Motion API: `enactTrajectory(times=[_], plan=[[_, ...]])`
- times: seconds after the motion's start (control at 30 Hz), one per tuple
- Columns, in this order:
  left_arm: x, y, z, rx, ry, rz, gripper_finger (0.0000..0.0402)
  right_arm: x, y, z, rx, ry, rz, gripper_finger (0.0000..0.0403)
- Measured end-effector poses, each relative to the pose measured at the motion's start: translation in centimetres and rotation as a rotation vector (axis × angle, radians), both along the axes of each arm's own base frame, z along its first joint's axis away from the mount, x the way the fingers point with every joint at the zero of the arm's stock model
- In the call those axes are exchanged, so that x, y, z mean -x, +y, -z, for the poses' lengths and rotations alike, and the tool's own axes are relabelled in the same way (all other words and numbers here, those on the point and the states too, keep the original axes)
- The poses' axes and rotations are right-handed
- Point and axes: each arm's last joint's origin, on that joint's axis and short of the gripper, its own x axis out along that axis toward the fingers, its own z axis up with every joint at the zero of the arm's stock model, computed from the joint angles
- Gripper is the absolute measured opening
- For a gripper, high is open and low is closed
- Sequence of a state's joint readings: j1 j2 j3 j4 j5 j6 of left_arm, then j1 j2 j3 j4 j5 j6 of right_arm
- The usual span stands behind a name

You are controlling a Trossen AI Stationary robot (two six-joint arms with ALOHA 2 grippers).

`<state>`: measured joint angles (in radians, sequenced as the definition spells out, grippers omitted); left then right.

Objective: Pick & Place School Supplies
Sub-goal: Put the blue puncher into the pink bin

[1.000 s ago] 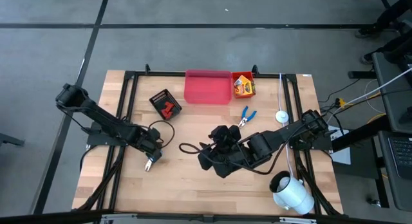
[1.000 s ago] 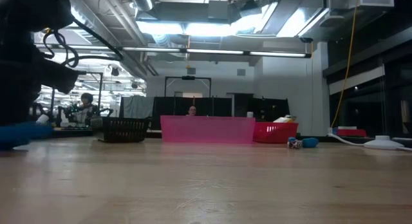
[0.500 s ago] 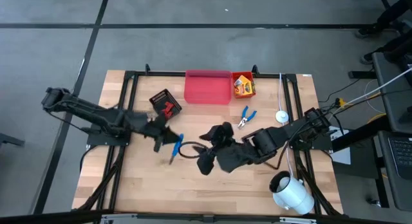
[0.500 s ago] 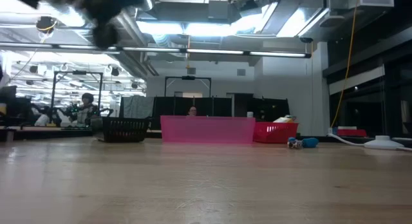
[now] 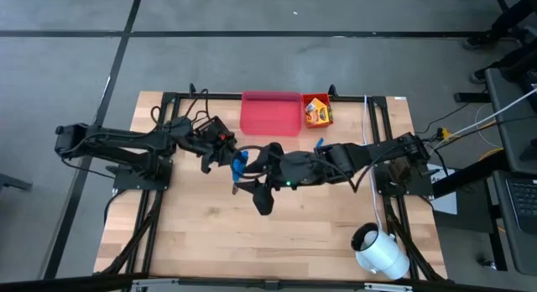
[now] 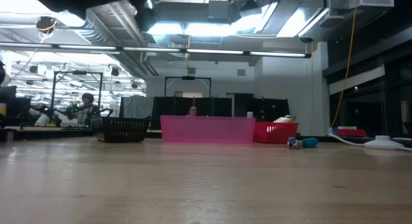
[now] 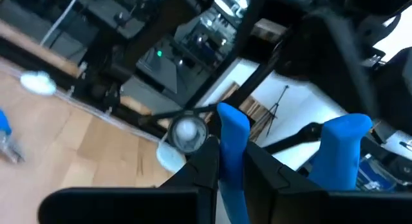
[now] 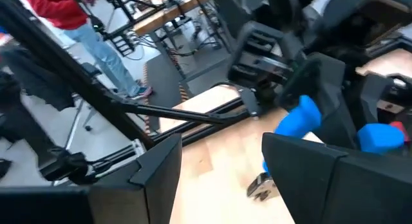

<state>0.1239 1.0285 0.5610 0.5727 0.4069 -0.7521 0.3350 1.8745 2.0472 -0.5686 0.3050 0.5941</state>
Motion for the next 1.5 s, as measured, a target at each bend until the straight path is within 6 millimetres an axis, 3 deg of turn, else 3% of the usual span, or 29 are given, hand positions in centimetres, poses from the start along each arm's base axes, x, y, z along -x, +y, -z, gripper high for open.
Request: enactTrajectory(times=[0.3, 0.7, 1.1, 1.4, 1.5], plan=[[-1.4, 0.1, -1.2, -0.035, -0.024, -0.021, 0.0034, -0.4, -1.4, 0.8, 0.034, 0.036, 0.095, 0.0219], [-1.2, 0.1, -1.7, -0.039, -0.053, -0.028, 0.0034, -0.4, -2.3, 1.2, 0.054, 0.076, 0.159, 0.0217], [-1.0, 0.2, -2.2, -0.033, -0.098, -0.056, 0.0034, -0.7, -2.9, 1.1, 0.050, 0.062, 0.144, 0.0170], [-1.0, 0.3, -2.3, -0.034, -0.105, -0.091, 0.0034, -1.7, -3.5, 1.4, 0.043, 0.041, 0.095, 0.0163], [-1.0, 0.3, -2.3, -0.034, -0.105, -0.094, 0.0034, -2.2, -3.4, 1.7, 0.040, 0.030, 0.074, 0.0139]])
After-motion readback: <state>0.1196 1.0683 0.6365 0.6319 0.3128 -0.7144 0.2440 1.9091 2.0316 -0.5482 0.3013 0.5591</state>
